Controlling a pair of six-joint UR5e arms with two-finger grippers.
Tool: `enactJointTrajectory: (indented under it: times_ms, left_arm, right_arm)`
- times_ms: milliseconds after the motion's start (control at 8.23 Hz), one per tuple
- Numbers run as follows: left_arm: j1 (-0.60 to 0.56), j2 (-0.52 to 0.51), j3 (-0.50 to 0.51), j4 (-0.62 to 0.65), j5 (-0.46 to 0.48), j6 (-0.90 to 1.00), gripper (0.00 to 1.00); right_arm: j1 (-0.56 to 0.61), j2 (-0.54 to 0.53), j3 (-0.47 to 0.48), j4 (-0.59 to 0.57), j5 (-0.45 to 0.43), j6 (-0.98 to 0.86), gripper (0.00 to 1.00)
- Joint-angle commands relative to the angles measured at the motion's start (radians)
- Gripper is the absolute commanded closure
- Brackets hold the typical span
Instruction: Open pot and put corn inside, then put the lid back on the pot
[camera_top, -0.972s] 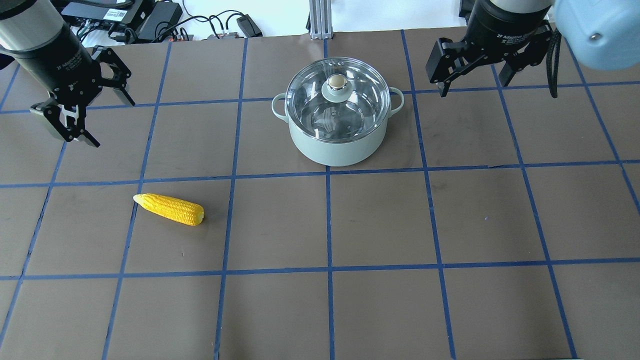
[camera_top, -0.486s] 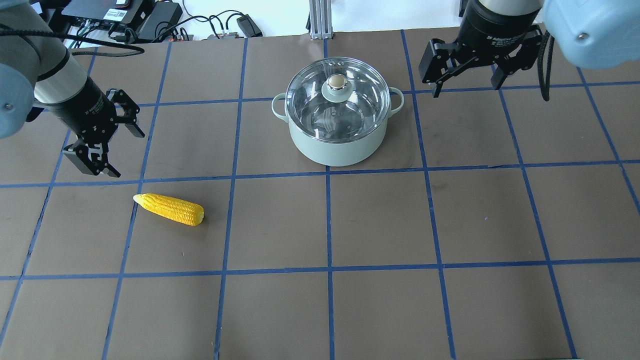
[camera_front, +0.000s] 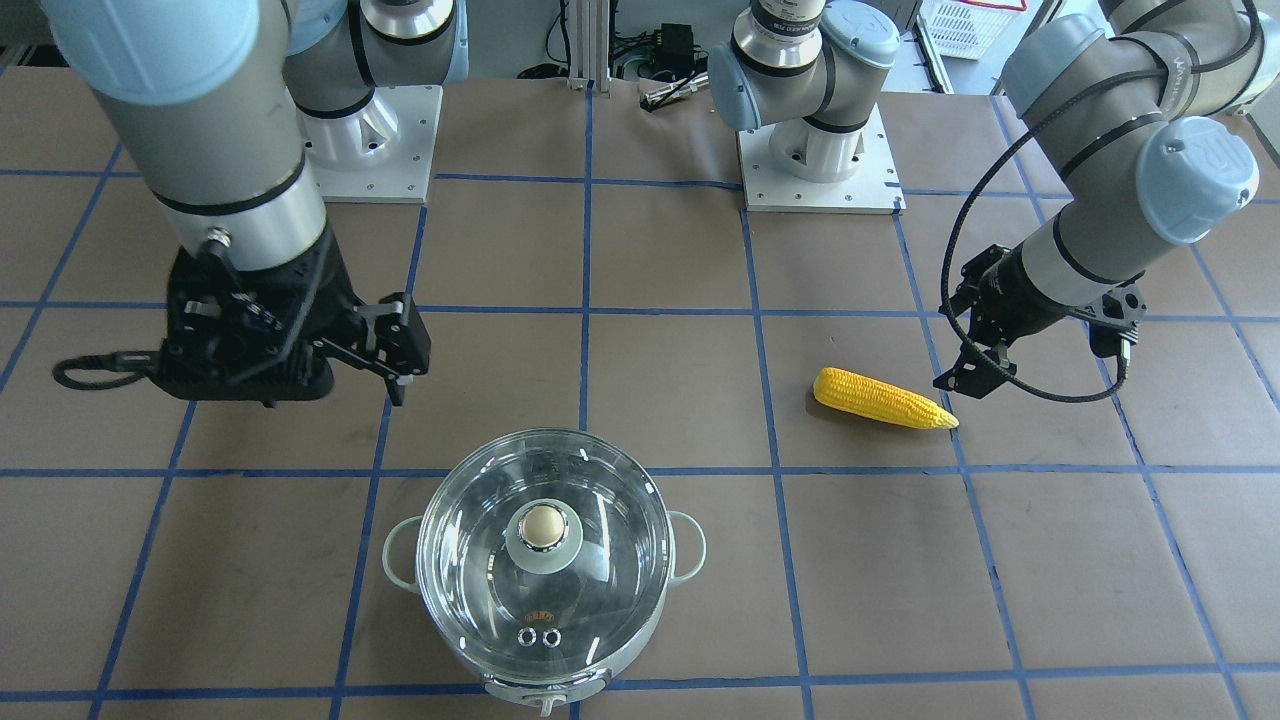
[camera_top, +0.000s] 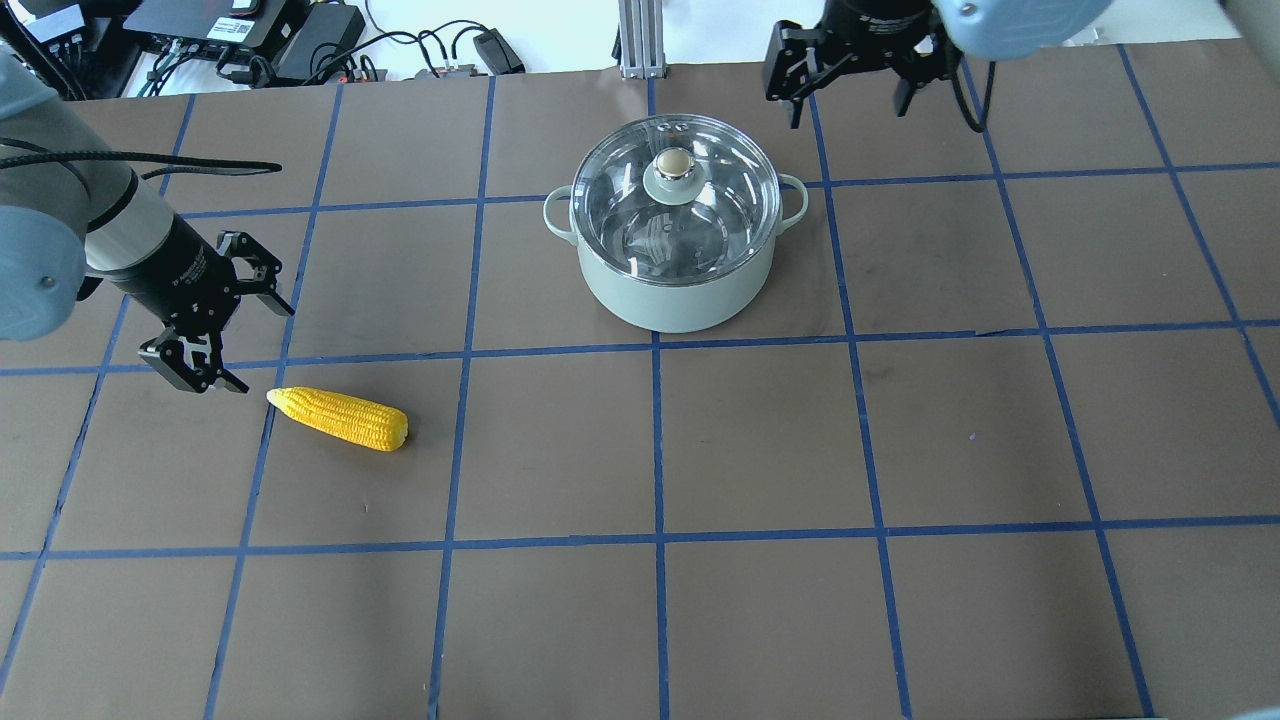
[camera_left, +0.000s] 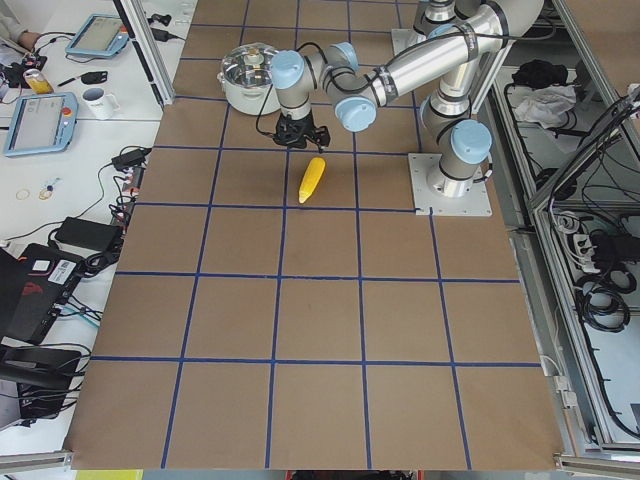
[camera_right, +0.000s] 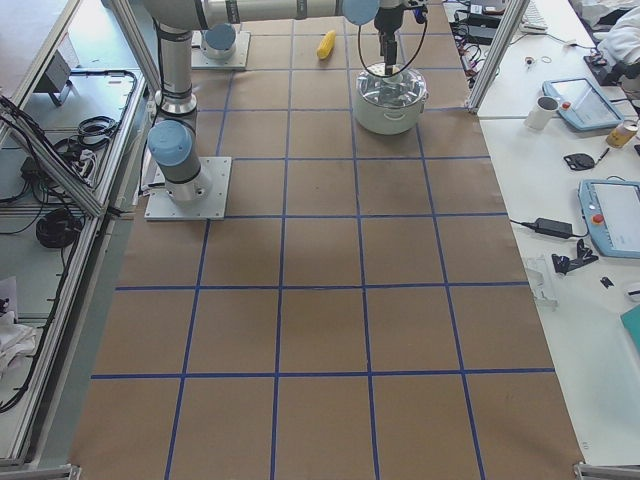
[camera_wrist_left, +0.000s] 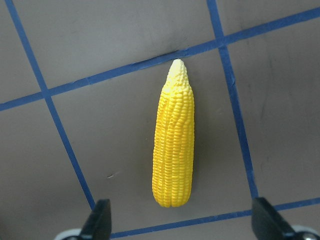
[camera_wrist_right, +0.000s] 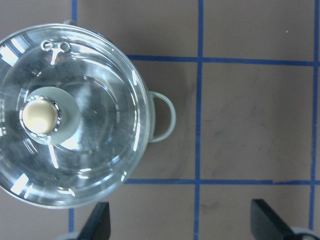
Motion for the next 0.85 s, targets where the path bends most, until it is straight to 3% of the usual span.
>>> enactJointTrajectory:
  times_ms: [0, 122, 365, 608, 729]
  left_arm:
    - [0.003, -0.046, -0.08, 0.1, 0.019, 0.095, 0.0]
    - [0.003, -0.046, -0.123, 0.177, 0.025, 0.143, 0.0]
    - [-0.001, -0.083, -0.2, 0.216, 0.039, 0.149, 0.0]
    - [-0.003, -0.157, -0.209, 0.339, 0.044, 0.134, 0.0]
    - [-0.006, -0.152, -0.209, 0.341, 0.044, 0.125, 0.0]
  right_arm:
    - [0.111, 0.149, -0.042, -0.185, -0.004, 0.147, 0.0]
    - [0.113, 0.165, -0.042, -0.208, 0.006, 0.189, 0.0]
    - [0.122, 0.196, -0.039, -0.277, 0.019, 0.21, 0.0]
    - [0.186, 0.217, -0.016, -0.317, 0.005, 0.199, 0.0]
    - [0.194, 0.22, 0.013, -0.326, 0.006, 0.204, 0.0]
